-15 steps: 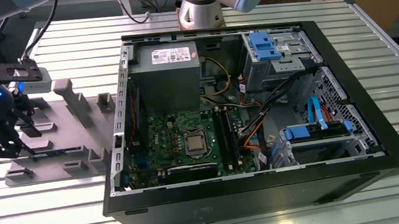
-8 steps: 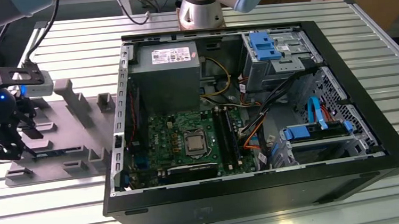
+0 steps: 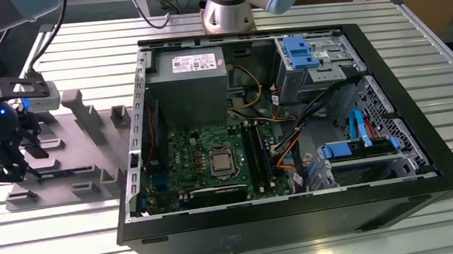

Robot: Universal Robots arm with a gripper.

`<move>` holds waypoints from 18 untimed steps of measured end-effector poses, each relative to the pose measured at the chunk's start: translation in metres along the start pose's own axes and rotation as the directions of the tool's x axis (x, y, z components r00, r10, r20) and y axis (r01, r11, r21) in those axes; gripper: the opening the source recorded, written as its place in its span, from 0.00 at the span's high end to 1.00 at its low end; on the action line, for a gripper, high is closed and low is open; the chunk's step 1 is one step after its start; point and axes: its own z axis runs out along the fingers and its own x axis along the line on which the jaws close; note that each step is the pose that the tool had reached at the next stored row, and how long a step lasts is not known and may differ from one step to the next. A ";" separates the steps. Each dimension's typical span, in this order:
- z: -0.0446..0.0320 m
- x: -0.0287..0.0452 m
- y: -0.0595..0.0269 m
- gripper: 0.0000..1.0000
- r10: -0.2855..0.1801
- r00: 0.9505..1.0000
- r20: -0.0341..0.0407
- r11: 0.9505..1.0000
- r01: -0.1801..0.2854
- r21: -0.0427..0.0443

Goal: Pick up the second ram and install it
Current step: 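Pick up the second ram and move it above second insertion slot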

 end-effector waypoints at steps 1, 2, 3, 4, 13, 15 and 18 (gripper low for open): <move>0.0017 0.0001 0.0003 0.53 0.000 1.000 0.000 1.000 0.000 0.000; 0.0037 0.0002 0.0004 0.53 0.000 1.000 0.000 1.000 0.000 0.000; 0.0054 0.0002 0.0005 0.53 0.000 1.000 0.000 1.000 0.000 0.000; 0.0073 0.0002 0.0006 0.53 0.000 1.000 0.000 1.000 0.000 0.000; 0.0187 0.0005 0.0006 0.54 0.000 1.000 0.000 1.000 0.000 0.000; 0.0197 0.0004 0.0005 0.61 0.000 1.000 0.000 1.000 0.000 0.000; 0.0211 -0.0004 0.0008 0.61 0.000 1.000 0.000 1.000 0.000 0.000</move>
